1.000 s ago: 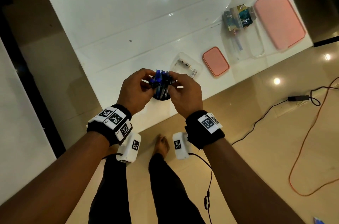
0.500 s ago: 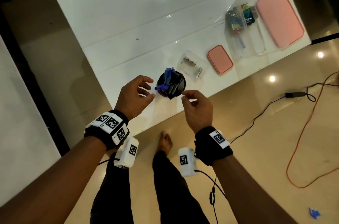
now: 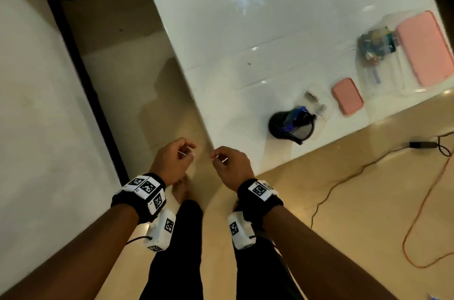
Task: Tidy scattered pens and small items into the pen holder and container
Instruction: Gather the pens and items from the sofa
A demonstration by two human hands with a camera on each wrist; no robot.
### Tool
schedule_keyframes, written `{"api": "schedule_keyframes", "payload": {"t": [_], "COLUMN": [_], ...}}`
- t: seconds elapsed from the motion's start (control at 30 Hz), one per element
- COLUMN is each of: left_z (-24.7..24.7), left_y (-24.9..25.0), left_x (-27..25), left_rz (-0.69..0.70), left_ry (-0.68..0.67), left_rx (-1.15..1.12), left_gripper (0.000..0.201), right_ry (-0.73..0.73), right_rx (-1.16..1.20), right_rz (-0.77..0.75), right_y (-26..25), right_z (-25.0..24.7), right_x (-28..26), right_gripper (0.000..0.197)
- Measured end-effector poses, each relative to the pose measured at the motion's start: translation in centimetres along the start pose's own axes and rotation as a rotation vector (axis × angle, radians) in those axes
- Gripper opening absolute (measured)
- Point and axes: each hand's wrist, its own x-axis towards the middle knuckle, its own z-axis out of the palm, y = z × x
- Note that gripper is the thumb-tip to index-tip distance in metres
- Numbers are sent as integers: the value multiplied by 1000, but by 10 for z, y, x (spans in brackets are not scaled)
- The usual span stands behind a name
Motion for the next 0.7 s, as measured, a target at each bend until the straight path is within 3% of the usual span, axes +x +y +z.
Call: {"api": "schedule_keyframes", "payload": {"t": [0.27,0.43,0.7], "left_z": [-133,-212,-336], "left_y": [-25,-3,62], "left_x": [34,94,231], "left_rz": [-22,-15,37], "left_ry": [162,262,381], "left_rx": [-21,-87,-134], "left_gripper": [11,13,15], "right_ry": [-77,-45,-11], "right_rx": [-50,-44,-55], "right_rz": [-179,-230,-267], "right_y": [-143,-223,-339], "right_z": [37,32,0], "right_x": [96,170,316], "right_gripper": [14,12,12]}}
